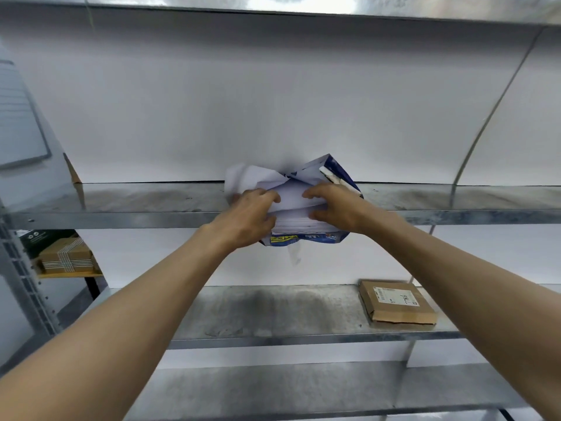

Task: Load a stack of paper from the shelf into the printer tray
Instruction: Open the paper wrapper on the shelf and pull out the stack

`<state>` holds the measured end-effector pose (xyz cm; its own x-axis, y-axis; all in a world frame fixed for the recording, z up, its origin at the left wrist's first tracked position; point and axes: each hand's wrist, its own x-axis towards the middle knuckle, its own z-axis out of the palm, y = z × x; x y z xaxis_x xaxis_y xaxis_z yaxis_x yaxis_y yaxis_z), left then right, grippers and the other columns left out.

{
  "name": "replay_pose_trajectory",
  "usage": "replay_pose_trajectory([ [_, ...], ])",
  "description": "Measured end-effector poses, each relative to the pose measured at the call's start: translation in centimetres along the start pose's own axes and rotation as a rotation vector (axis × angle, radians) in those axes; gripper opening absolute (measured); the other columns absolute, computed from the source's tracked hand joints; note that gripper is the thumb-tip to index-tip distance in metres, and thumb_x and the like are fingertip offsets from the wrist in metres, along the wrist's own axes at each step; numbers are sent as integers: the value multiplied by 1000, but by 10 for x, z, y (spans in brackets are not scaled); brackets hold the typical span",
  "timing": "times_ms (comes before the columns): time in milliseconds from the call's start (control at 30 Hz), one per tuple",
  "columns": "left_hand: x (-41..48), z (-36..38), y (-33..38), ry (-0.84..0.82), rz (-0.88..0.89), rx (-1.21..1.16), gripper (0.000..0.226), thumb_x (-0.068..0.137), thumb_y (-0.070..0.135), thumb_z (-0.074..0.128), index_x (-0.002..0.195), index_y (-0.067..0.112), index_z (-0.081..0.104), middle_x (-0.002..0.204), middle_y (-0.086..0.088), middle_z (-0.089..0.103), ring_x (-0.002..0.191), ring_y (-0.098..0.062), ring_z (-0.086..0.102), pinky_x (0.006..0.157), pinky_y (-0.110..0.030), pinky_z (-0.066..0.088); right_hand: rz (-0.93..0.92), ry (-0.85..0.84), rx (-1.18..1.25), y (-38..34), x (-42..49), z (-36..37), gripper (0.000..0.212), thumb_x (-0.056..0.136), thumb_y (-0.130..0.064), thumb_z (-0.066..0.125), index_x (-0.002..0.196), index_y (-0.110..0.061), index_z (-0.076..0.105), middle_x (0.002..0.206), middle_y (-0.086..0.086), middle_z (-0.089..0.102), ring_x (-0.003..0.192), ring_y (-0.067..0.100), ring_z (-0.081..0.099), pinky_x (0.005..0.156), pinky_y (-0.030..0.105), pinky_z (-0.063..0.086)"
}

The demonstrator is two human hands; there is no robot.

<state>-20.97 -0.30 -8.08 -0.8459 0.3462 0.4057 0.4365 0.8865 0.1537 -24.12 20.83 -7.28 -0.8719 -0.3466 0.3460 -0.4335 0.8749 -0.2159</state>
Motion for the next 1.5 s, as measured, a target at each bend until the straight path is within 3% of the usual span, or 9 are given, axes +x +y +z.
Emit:
replay_pose_trajectory([
  [333, 16, 4, -11, -85, -17, 229, 42, 93, 28, 56, 134, 18, 52, 134, -8, 57, 128, -27, 44, 104, -43, 32, 39, -172, -271, 19, -2, -21, 46, 84, -40, 70, 126, -25, 64, 132, 7, 59, 116, 29, 58, 97, 39, 49],
  [733, 17, 0, -21, -62, -19, 117, 29, 98, 31, 51, 123, 22, 64, 124, -4, 63, 124, -25, 46, 100, -41, 28, -39, -179, -162, 25, -5, -24, 25, 97, -29, 53, 112, -22, 71, 114, 4, 72, 100, 24, 64, 91, 41, 52],
  [833, 16, 1, -20, -62, 24, 161, 25, 100, 26, 45, 105, 19, 68, 110, -3, 67, 114, -27, 51, 92, -41, 31, -25, -162, -161, 27, -3, -23, 25, 97, -29, 51, 107, -19, 71, 112, 7, 72, 101, 28, 64, 91, 45, 52],
  [900, 15, 4, -21, -35, 45, 234, 27, 101, 21, 39, 85, 17, 61, 94, -3, 66, 102, -28, 54, 84, -40, 32, -28, -149, -170, 26, -2, -22, 27, 96, -28, 48, 103, -11, 69, 109, 12, 72, 102, 33, 63, 90, 47, 52],
  [967, 15, 10, -23, 13, 49, 290, 25, 99, 14, 40, 80, 18, 56, 89, -1, 64, 96, -27, 55, 81, -39, 33, -25, -139, -164, 26, -2, -20, 29, 96, -26, 46, 100, -6, 66, 107, 16, 71, 102, 37, 62, 87, 48, 53],
  [1133, 19, 15, -27, 35, 31, 300, 25, 95, 8, 45, 81, 27, 51, 88, 4, 61, 98, -25, 56, 85, -40, 32, 8, -139, -111, 25, 2, -21, 24, 95, -21, 51, 97, -9, 71, 106, 13, 73, 100, 36, 63, 88, 47, 53],
  [1233, 19, 10, -29, -15, 37, 198, 26, 101, 22, 41, 104, 22, 67, 107, 4, 69, 108, -22, 57, 94, -41, 29, 43, -179, -51, 22, 5, -23, 20, 93, -18, 60, 104, -15, 77, 112, 5, 75, 106, 25, 65, 96, 40, 51],
  [1333, 18, 4, -29, -53, 17, 133, 25, 100, 28, 49, 116, 22, 67, 119, 5, 69, 114, -19, 57, 97, -39, 25, 68, -210, -18, 18, 7, -25, 21, 89, -19, 68, 107, -16, 77, 110, 1, 74, 106, 21, 64, 96, 33, 50],
  [1500, 20, 2, -31, -53, -24, 59, 25, 98, 30, 52, 117, 24, 67, 121, 5, 68, 116, -17, 57, 101, -39, 24, 101, -241, 20, 22, 12, -29, 18, 87, -21, 71, 104, -20, 78, 95, -1, 72, 84, 29, 69, 83, 45, 59],
])
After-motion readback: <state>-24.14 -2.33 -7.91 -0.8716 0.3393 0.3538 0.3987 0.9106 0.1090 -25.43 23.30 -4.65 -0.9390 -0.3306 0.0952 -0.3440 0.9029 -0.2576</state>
